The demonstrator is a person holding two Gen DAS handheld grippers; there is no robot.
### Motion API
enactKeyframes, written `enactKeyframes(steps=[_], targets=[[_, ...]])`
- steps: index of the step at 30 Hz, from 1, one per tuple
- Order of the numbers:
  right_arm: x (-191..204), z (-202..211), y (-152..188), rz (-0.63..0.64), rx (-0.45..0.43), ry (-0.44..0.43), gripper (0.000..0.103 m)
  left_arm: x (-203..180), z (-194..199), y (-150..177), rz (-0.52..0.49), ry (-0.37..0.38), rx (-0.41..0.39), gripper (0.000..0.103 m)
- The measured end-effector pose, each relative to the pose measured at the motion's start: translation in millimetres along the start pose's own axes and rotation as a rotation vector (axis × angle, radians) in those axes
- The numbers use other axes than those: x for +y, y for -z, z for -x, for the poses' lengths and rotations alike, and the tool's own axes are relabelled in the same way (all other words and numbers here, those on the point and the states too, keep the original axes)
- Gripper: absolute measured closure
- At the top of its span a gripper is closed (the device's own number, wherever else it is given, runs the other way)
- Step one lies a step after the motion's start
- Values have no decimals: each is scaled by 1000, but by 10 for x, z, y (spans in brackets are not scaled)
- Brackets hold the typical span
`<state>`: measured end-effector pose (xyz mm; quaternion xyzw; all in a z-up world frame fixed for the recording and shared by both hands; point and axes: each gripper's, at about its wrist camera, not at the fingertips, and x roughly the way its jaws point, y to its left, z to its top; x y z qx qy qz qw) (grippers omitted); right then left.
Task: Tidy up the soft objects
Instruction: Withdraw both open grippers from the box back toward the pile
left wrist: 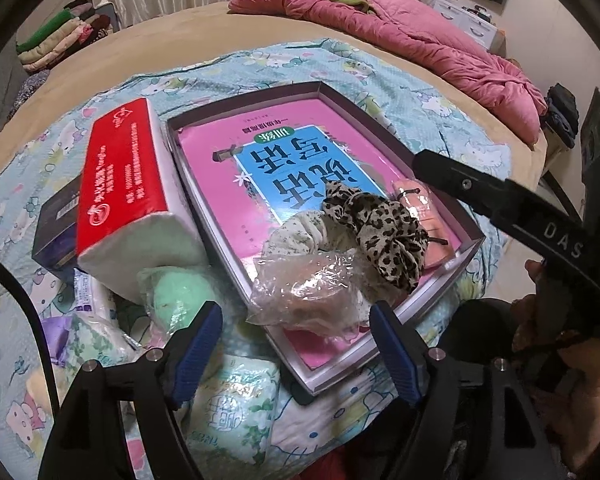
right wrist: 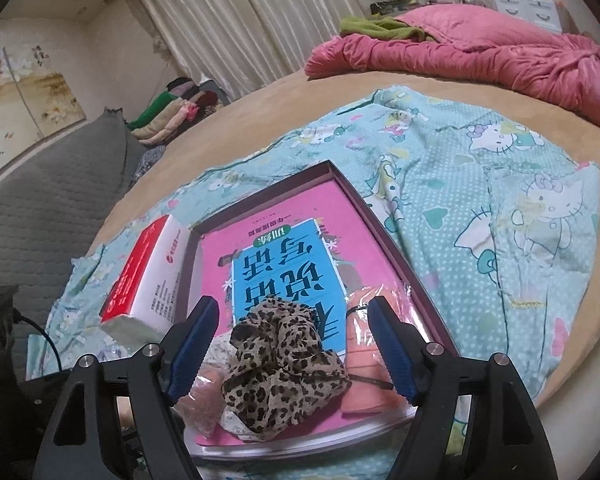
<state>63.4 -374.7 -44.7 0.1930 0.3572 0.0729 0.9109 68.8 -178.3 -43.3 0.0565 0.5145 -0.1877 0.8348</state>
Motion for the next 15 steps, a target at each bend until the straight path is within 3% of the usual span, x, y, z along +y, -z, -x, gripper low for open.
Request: enactKeyframes(steps=[15], targets=[[113, 274, -37, 21, -102, 35, 22, 114, 294, -12, 33, -9, -59, 23]])
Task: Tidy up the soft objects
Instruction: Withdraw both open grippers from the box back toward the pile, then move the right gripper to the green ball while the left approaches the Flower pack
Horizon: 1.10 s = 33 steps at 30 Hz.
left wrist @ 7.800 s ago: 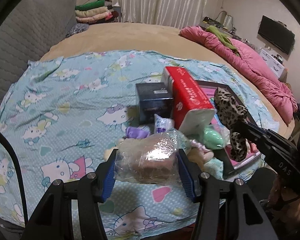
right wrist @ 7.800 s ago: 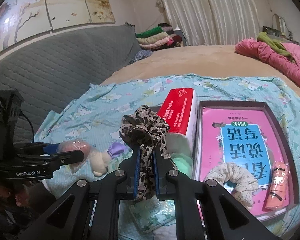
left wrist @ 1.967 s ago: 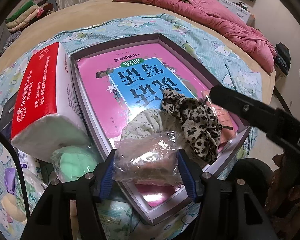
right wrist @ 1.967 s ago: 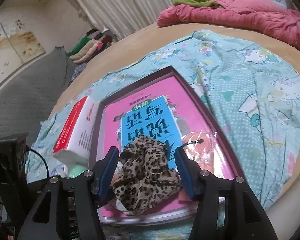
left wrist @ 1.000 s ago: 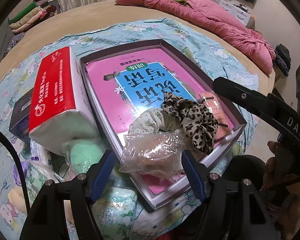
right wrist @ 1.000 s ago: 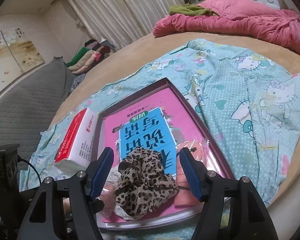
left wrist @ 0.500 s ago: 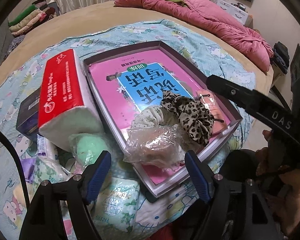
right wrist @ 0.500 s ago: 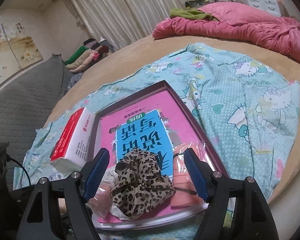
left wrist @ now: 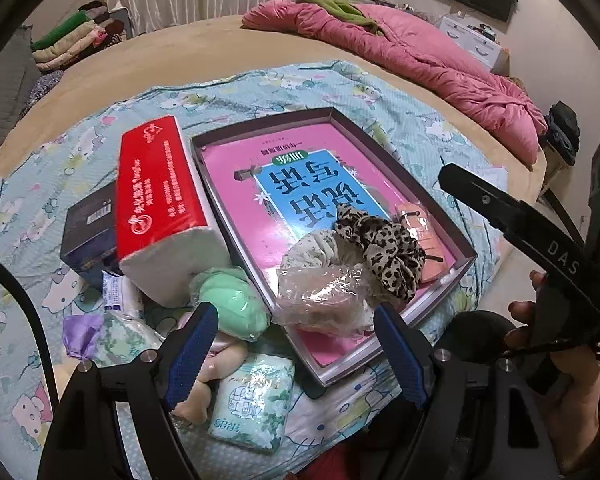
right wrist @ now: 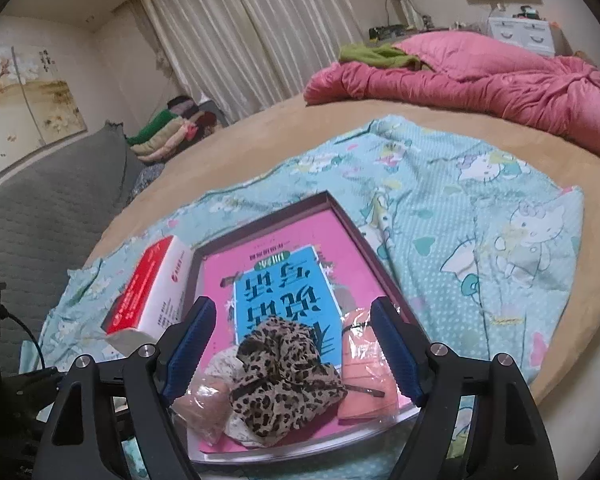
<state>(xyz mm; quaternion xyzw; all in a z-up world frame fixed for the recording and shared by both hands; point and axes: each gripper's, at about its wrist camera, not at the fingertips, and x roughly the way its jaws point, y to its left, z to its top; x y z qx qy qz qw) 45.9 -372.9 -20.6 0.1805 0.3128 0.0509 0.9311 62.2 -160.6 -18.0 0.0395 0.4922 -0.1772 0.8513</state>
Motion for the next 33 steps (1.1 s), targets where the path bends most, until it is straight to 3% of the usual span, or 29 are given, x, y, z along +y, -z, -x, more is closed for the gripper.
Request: enactKeyframes(steps=[13, 21, 33], targets=[[391, 719, -307, 31, -196, 54, 22, 174, 338, -41, 24, -40, -70, 20], [626, 810, -373, 8, -134, -2, 22, 329, 568, -51, 39, -69, -100, 20], [925, 831, -212, 27, -60, -4, 22, 742, 878, -5, 124, -101, -130, 20]])
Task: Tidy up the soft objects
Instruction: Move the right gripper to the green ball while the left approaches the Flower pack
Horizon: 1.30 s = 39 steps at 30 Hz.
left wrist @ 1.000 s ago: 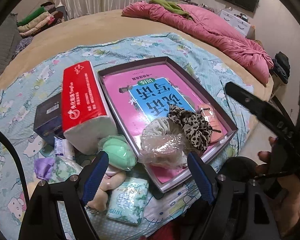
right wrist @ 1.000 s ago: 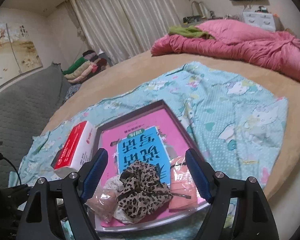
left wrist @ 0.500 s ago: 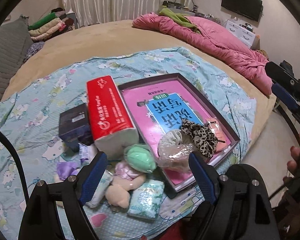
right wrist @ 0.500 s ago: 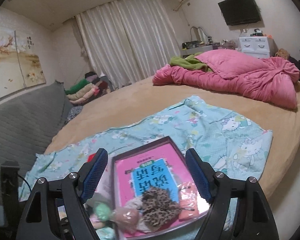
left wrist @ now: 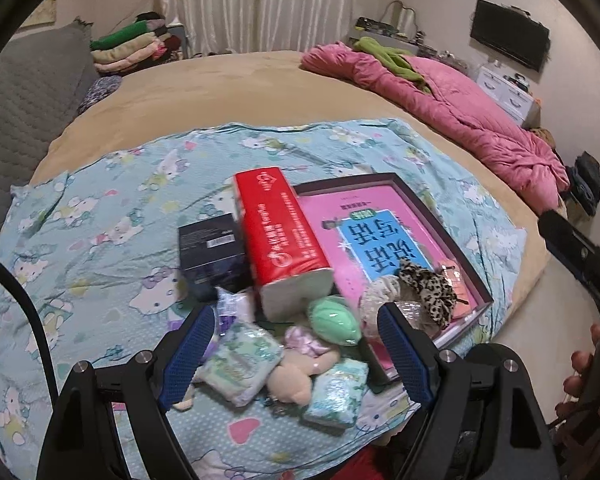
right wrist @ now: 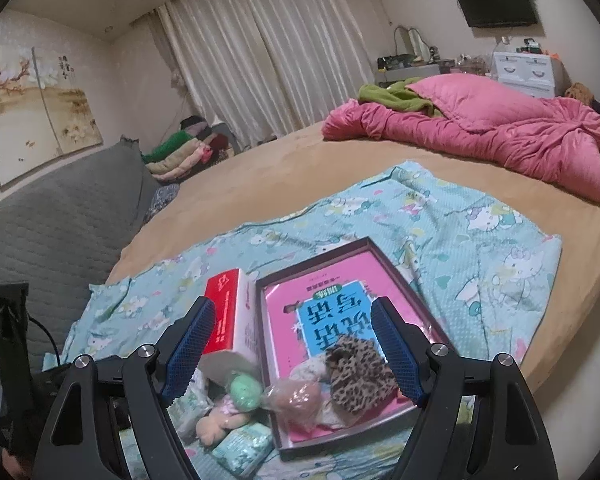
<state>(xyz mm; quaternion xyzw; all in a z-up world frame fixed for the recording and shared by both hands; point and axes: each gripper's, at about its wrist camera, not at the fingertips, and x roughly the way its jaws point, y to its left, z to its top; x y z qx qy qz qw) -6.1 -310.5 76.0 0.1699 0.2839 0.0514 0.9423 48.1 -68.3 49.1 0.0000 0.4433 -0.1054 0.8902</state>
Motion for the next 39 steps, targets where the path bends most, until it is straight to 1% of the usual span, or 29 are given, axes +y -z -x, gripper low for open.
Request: enactKeyframes(steps=[7, 11, 20, 26, 28, 33, 39], targets=[[140, -50, 133, 5, 58, -18, 22, 313, 104, 47, 57, -24, -7, 20], [252, -110, 222, 43, 91, -26, 22, 487, 149, 86, 93, -35, -10, 20], [450, -172, 325, 131, 115, -44, 22, 752, 172, 188, 145, -40, -9, 20], [565, -254, 423, 204, 136, -79, 22, 790, 55, 357, 129, -24, 12, 20], [601, -295, 476, 226, 143, -88, 22, 787, -32, 421, 120, -21, 35, 20], [658, -361, 561, 277, 155, -87, 22, 779, -160, 529, 114, 20, 59, 20], [693, -444, 626, 308, 176, -84, 22, 723, -227, 595, 70, 27, 67, 20]])
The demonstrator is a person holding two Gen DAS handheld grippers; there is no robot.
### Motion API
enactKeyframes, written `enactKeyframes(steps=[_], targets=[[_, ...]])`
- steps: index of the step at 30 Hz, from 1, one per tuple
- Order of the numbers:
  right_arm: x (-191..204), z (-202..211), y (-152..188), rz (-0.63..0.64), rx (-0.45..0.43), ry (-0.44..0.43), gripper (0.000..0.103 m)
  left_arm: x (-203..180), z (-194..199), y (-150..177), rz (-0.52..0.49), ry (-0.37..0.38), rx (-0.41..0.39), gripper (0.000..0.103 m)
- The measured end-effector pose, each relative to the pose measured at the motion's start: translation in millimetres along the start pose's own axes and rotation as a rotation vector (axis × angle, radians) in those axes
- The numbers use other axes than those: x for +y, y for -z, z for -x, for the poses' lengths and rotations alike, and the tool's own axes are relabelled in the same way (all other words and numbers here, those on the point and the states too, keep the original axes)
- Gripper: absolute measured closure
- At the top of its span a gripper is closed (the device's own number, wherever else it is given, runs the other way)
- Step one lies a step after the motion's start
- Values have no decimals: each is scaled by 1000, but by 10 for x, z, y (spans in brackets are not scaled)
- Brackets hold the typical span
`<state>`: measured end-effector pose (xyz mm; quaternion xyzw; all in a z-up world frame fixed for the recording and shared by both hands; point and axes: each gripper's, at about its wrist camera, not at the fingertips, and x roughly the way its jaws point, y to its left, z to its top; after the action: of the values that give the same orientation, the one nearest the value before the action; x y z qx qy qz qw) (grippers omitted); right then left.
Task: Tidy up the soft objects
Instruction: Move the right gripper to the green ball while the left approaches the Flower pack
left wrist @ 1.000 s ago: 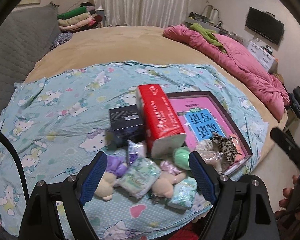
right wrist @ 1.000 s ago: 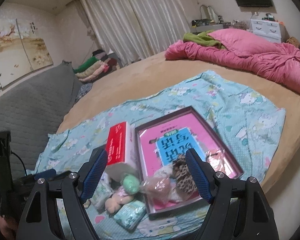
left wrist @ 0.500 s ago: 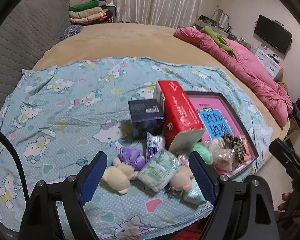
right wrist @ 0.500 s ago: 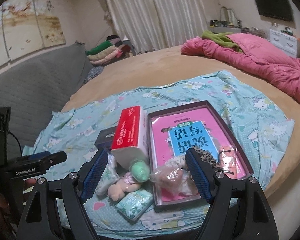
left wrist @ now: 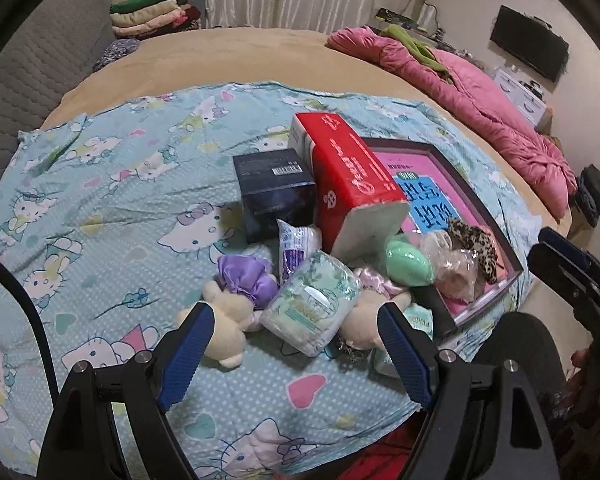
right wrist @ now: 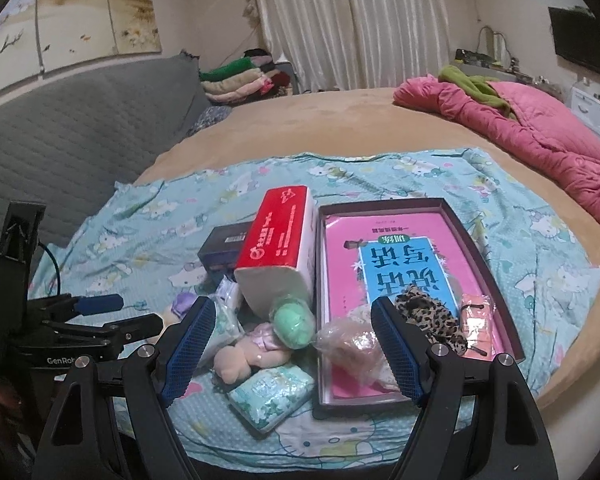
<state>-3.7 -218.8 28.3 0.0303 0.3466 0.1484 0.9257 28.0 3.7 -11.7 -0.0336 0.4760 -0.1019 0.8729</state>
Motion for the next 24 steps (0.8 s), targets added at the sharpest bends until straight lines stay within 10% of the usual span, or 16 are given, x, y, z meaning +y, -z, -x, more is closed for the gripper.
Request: enactKeyframes(steps=[24], targets=[[8, -451, 168, 81, 97, -2, 22, -78, -614, 64, -57, 32, 98, 20]])
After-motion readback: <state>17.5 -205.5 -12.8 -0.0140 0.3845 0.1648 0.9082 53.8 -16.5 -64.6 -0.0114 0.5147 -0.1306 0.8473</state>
